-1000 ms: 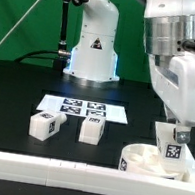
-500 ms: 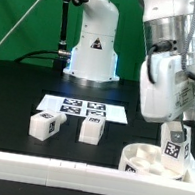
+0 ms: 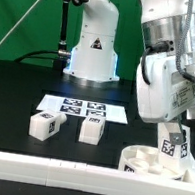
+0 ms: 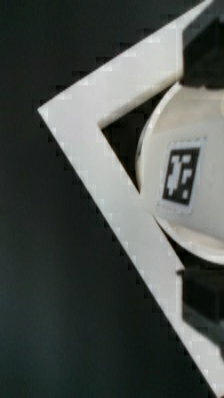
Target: Assemble stool
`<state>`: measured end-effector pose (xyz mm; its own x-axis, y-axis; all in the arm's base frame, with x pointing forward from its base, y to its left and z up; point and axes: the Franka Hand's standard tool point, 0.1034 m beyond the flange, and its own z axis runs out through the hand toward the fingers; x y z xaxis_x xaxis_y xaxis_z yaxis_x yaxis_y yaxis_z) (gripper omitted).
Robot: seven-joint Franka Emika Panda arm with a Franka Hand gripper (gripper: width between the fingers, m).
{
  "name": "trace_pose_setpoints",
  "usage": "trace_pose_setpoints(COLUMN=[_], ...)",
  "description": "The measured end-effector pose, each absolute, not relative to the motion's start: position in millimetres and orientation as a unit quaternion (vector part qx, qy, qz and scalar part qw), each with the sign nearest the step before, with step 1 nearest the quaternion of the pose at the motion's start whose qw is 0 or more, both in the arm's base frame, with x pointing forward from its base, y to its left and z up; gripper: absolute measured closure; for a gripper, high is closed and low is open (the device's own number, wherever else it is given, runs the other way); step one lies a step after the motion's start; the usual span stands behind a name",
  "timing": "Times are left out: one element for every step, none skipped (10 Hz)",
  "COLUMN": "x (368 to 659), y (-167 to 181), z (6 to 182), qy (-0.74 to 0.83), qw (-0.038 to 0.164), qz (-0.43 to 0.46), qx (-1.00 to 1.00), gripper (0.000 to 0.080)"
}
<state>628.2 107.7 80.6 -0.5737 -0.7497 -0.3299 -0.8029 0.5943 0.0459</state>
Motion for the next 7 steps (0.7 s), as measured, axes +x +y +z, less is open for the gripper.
trace_pose_setpoints(x=[627.7,629.4,628.5,627.3,626.8,626.8,626.0], y=[110.9,112.1,112.7,112.5,112.9,113.0,113.1], z=[88.6,98.4,102.1,98.6,97.1,97.2,96.3], qy=[0.876,0.875,0.872,0.864,0.864,0.862,0.842], qw=[0.139,0.148,0.152,0.151,0.15,0.15,0.152], qz=[0.102,0.101,0.1,0.098,0.099,0.098,0.093], qx=[-0.451,-0.45,-0.454,-0.47,-0.471,-0.473,-0.51], gripper=[0.0176,0.0176,0.0155,0.0151,0.0151,0.015,0.015])
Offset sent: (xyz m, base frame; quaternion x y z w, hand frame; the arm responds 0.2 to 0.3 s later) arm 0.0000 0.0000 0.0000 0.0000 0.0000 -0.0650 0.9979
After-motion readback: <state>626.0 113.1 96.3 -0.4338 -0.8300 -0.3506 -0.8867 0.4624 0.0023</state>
